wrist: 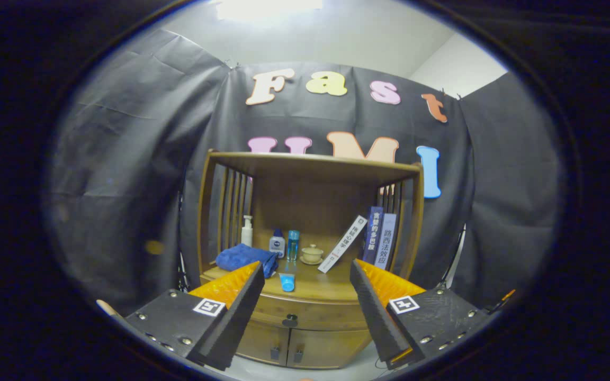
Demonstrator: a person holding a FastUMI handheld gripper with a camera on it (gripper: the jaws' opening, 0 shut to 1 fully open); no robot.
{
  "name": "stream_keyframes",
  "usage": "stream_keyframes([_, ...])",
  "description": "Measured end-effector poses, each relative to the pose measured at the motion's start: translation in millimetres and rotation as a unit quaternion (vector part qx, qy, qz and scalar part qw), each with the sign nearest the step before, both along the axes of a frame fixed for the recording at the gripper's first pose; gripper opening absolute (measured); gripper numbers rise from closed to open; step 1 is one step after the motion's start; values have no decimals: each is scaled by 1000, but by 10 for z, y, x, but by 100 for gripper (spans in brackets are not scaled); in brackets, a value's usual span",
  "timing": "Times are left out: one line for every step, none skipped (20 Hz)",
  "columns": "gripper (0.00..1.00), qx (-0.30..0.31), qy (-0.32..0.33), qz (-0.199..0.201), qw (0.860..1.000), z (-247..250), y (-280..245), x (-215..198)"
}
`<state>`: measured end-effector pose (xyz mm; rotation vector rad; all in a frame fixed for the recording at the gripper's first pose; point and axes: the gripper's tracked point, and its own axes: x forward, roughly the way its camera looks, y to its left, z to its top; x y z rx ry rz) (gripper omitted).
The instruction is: Pull open the drawer, take out the items inside it, and place them on the countertop above the cabinet.
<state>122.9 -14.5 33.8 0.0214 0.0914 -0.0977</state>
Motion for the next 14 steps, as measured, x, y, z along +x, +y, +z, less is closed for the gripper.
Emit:
stream_keyframes([97,3,-3,3,1000,48,-3,-107])
stream_keyframes([97,9,-5,6,1000,82,2,-215])
stream_keyframes([97,15,-5,7,1000,106,-5,-318])
stream_keyframes([97,19,-6,6,1000,121,-27,-405])
stream_keyframes([97,20,-6,3,1000,131,-74,-485])
stream_keyframes([97,18,-11,-1,1000,148,-122,-552])
stream_keyframes([97,14,-16,-5,1000,175,-166,-610])
stream_keyframes([97,12,-20,-11,1000,184,-223,-652])
stream_keyframes([97,11,-25,-15,1000,198,-259,-689])
stream_keyframes([97,10,-28,-18,999,207,-285,-712])
stream_keyframes([97,10,-30,-19,999,203,-309,-732])
stream_keyframes([97,11,-30,-20,999,193,-322,-738])
stream_keyframes([97,11,-28,-19,999,173,-327,-733])
stream_keyframes([97,12,-27,-20,999,152,-341,-739])
